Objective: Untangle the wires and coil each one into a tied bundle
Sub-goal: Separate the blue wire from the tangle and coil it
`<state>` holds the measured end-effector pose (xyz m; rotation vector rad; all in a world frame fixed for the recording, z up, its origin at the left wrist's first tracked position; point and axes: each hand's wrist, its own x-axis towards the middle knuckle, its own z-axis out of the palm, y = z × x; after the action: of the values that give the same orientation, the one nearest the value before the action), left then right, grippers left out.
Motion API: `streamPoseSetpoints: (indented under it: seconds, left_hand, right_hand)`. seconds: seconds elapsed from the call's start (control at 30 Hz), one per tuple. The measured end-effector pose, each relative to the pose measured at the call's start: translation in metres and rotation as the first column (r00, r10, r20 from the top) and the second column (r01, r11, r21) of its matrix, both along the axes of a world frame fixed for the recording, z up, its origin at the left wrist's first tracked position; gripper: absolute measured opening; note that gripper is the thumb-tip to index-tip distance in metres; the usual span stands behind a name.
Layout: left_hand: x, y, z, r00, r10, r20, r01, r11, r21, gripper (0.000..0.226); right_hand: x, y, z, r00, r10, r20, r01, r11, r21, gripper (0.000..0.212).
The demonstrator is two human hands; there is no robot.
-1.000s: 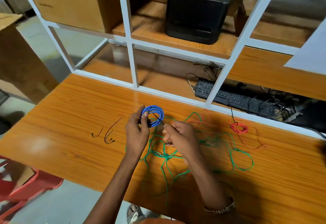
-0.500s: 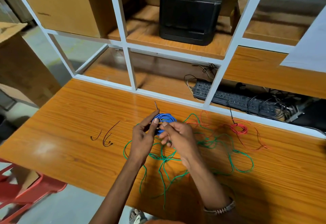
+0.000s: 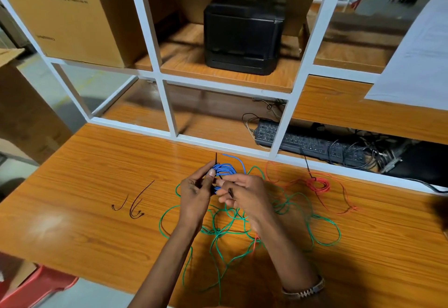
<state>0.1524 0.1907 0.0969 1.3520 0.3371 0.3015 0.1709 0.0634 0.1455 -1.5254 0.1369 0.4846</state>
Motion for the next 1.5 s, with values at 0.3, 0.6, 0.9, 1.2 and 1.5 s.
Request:
streamPoseSetpoints:
  seconds: [0.3,0.6,0.9,1.2,1.5]
  left_hand:
    - [0.017,-0.006,0.005,0.998,0.068,0.016,-0.066,0.993,-0.095,0.028]
    - [0.016,-0.013,0.007,0.999,0.049,-0.007,-0.050,0.995,-0.085,0.027]
    - [0.017,-0.010,0.006,0.998,0.028,-0.052,-0.034,0.993,-0.115,0.028]
    - [0.019,-0.011,0.007,0.999,-0.031,0.027,0.028,0.996,0.090,0.045]
    - [0.018,-0.015,0.011,0.994,-0.108,-0.001,0.108,0.994,-0.004,0.040]
  right_hand:
    - [0.018,-0.020,-0.005,0.930,-0.203,0.306,0.251,0.960,-0.126,0.015]
    - [0.023,-0.026,-0.026,0.871,-0.196,0.451,0.294,0.943,-0.159,0.009]
    - [0.015,-0.027,-0.016,0.739,-0.028,0.674,0.283,0.919,-0.273,0.031]
    - [0.021,-0.028,-0.020,0.687,0.026,0.726,0.336,0.875,-0.349,0.032]
    - [0.029,-0.035,-0.020,0.697,0.049,0.716,0.311,0.878,-0.363,0.034]
